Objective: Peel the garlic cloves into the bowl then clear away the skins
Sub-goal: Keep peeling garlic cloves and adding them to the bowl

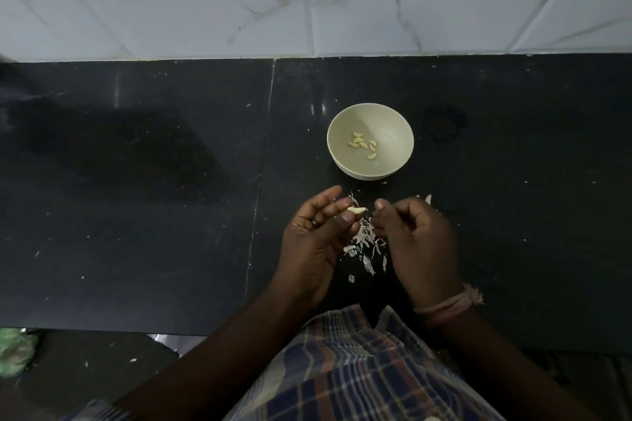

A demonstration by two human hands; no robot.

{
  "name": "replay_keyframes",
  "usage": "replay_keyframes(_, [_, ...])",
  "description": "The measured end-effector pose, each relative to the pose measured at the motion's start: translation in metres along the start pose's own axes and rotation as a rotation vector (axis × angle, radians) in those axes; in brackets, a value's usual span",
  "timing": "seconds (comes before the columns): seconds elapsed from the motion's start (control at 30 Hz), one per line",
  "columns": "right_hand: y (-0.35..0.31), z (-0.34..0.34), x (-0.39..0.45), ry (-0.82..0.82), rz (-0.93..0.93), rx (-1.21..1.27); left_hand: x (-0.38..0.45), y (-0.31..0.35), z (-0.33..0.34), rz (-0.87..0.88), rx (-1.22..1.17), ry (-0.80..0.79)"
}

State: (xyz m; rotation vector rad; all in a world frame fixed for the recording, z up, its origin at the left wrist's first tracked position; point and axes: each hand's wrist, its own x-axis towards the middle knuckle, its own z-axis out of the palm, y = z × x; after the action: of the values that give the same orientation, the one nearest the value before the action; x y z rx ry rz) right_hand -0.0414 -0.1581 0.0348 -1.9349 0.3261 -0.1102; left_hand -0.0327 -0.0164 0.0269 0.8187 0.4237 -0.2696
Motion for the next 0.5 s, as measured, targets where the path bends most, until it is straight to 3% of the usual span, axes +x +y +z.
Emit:
replay_keyframes(0.27, [0.001,0.001,-0.003,-0.065,-0.1,-0.076,0.004,0.002,0.001,0.001,0.017,-0.058])
replay_keyframes(0.5, [-0.017,0.006,-0.004,-0.083,0.008,0.263,0.012,0.007,-0.001,-0.001,0.037,-0.095])
